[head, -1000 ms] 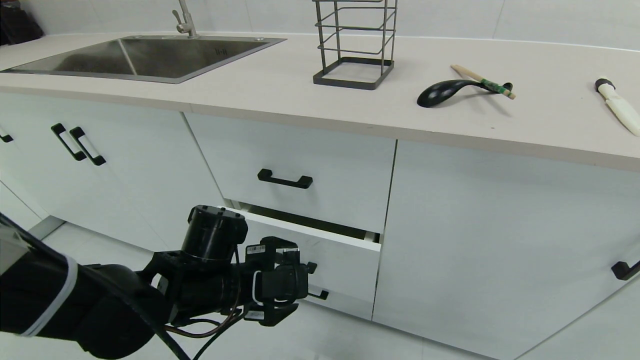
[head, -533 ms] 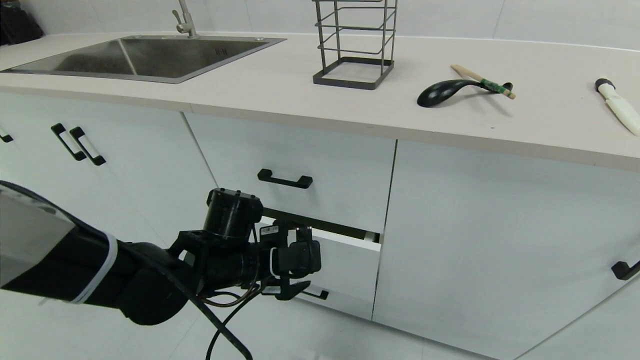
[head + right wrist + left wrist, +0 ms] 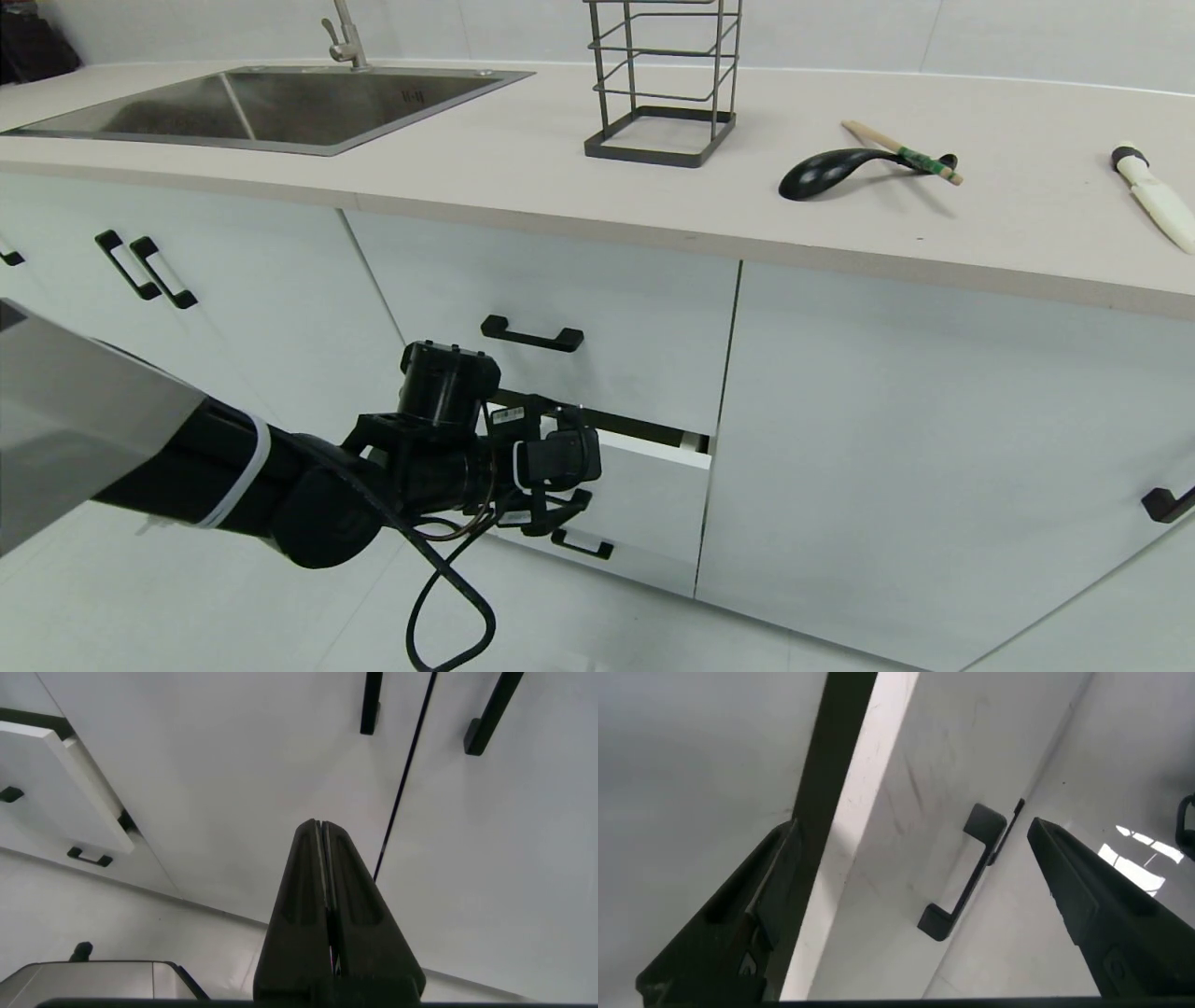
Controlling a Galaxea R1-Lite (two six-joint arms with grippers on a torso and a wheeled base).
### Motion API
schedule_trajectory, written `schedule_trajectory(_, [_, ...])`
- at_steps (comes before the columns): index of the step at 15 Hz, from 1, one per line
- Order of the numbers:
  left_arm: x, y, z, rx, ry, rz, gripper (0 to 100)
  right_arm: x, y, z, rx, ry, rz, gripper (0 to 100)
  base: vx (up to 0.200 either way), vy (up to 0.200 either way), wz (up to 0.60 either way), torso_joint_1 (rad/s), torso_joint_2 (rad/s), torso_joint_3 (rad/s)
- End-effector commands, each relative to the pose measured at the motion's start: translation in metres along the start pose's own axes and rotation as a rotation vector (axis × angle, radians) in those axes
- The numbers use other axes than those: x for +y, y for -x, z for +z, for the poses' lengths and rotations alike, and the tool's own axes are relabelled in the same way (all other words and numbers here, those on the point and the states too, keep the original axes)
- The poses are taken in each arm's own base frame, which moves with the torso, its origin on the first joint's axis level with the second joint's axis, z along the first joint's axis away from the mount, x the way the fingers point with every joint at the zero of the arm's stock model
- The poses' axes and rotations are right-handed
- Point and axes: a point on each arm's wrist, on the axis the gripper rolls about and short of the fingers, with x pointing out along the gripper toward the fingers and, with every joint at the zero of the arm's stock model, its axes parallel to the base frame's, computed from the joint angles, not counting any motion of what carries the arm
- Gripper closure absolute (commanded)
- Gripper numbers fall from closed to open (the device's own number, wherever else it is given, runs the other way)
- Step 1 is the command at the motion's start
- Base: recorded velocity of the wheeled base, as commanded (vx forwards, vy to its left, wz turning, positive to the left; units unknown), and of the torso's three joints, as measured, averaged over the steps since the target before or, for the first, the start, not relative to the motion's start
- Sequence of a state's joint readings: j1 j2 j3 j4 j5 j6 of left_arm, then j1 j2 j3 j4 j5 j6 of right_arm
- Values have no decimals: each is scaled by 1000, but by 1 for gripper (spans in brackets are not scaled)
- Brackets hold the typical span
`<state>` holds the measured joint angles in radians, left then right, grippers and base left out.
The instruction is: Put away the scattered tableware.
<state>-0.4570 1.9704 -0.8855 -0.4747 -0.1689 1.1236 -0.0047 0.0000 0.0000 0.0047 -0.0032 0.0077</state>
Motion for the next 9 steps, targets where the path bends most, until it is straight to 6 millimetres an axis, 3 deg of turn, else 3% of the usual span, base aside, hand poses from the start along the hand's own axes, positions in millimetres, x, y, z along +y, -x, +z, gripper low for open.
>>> schedule_trajectory(1, [-2,-6,-3,7,2,-8,0,0,0,0,0,0,0,100,0,0,0,0,0,0])
schedule_trajectory(9, [-8,-14,-6,16,-1,-36,0,0,0,0,-2,0,0,100,0,0,0,0,0,0])
